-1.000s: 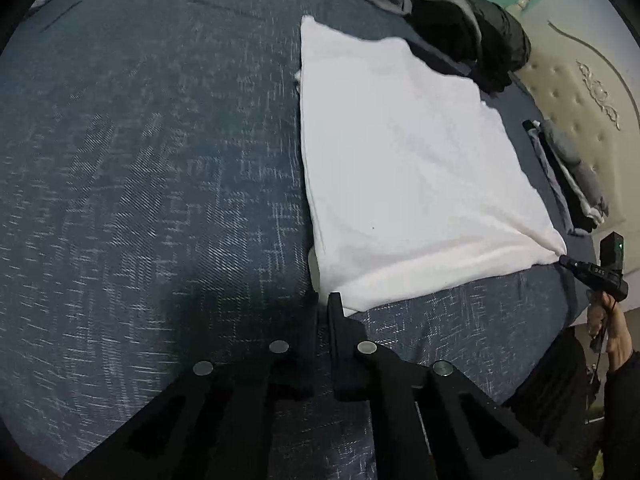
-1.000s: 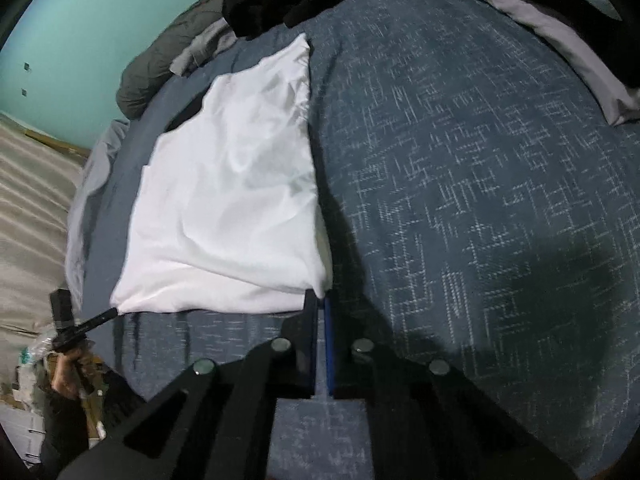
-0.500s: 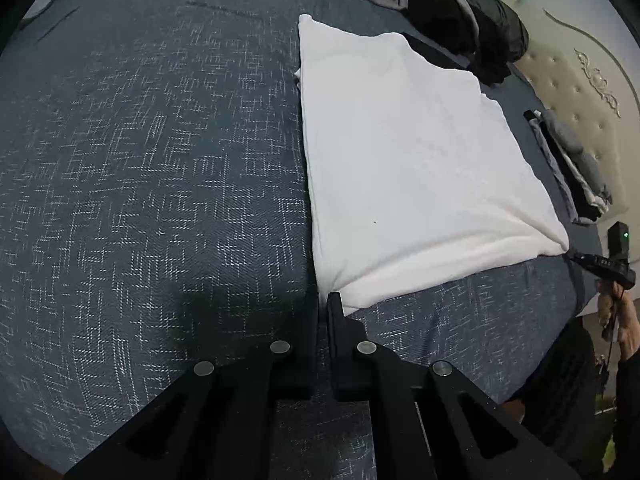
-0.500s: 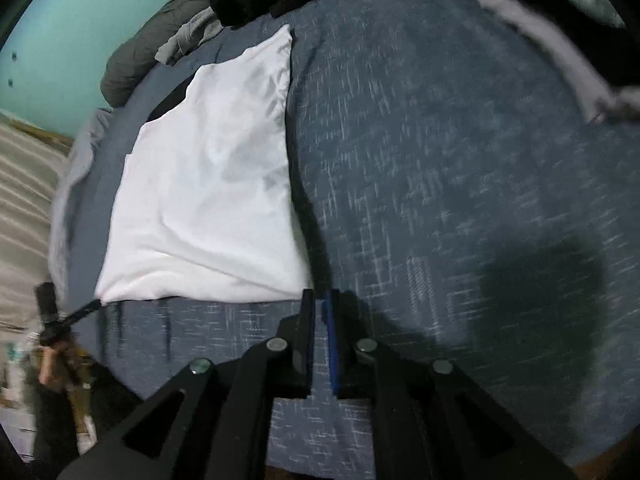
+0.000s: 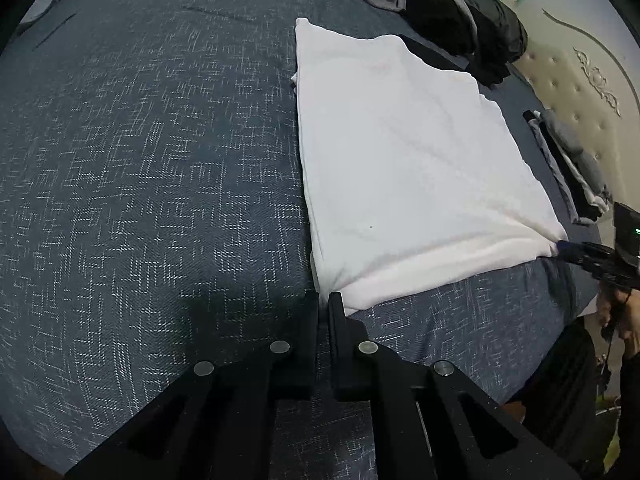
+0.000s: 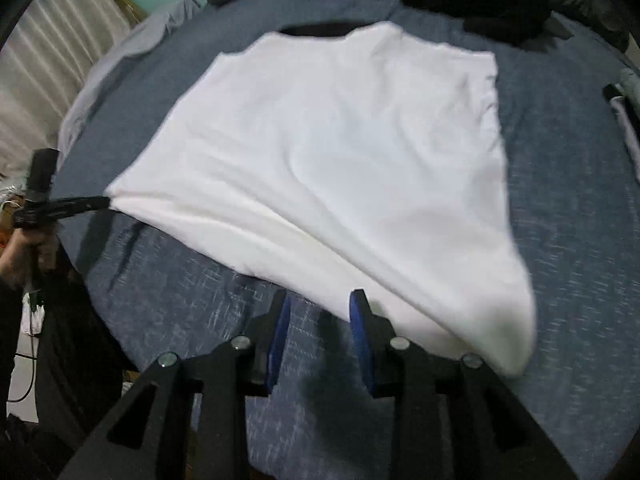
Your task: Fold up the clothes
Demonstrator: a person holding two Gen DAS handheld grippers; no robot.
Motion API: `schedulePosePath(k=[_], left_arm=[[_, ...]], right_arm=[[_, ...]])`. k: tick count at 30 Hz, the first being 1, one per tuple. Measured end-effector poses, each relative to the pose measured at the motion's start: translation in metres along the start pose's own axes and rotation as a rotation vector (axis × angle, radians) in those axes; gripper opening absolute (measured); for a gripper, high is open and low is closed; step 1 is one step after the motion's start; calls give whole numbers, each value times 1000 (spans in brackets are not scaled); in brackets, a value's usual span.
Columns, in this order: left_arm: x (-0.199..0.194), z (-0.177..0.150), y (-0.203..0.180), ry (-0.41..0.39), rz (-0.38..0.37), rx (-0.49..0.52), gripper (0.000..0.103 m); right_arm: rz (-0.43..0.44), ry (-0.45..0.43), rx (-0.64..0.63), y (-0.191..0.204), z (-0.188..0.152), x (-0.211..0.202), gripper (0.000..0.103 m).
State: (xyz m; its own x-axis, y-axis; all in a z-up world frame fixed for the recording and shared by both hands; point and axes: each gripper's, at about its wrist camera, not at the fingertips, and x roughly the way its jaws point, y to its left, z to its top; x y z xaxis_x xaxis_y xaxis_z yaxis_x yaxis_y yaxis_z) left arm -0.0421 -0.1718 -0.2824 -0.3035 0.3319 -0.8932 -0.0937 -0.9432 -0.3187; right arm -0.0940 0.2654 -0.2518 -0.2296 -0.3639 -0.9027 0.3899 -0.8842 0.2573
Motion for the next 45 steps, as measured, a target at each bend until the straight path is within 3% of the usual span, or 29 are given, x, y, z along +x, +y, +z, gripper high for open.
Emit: schedulePosePath(k=[4,7,8,9,21,27,34,37,39,45], left_arm=[[2,0,1,3,-4,4,6],[3,-1,2,2,-8,3,6],[3,-1,3,2,-8,3,6],[3,-1,3,2,-9,3,6],[-7,0,6,-20,-19,-5,6],[-8,0,6,-16,-24,-5,5],[-10,-4,16,-12,-42,-43,8],[-12,-4,22,-19,-57,-74,19],[-12,-3,26,-21,-73,-106,45],[4,-2,25,22,-76,-133,48]], right_arm=[[-34,46,-36,7,0,21,30],[-34,55,-56,8,-3,27,15],[-37,53,-60,7,-4,27,3],[-40,52,-64,5,-6,27,1],[17,57,-124,-6,-21,0,0],[20,71,-101,-9,-27,11,0],[36,15,-11,-19,-28,-5,2],[30,-40,49,-36,-31,-25,12],[25,-83,124,-53,-33,-39,19],[12,-133,252,-93,-39,-55,21]])
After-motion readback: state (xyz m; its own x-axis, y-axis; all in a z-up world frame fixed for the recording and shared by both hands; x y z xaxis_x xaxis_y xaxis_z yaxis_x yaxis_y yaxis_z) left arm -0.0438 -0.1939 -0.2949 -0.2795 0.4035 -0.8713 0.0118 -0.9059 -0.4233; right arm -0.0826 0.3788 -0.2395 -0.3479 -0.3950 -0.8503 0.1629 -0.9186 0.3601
